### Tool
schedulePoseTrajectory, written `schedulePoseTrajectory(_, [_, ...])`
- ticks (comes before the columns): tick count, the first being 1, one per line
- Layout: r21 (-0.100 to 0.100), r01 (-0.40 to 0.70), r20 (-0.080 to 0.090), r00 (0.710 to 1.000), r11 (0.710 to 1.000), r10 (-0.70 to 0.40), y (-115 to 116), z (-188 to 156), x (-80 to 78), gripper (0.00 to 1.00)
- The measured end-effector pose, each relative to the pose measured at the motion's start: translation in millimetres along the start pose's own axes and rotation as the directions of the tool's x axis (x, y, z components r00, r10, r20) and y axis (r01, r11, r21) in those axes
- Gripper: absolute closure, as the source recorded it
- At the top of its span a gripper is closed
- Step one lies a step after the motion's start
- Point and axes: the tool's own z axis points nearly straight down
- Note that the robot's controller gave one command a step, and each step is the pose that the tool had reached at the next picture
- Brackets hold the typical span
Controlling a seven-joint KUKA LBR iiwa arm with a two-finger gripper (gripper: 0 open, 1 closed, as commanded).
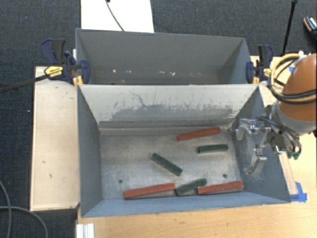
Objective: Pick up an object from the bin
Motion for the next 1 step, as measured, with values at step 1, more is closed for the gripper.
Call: schedulePoseTrajectory(1, [-0.001, -0.206, 0.001, 0.979, 0.979, 0.206, 19.4, 103.1, -10.3, 0.0])
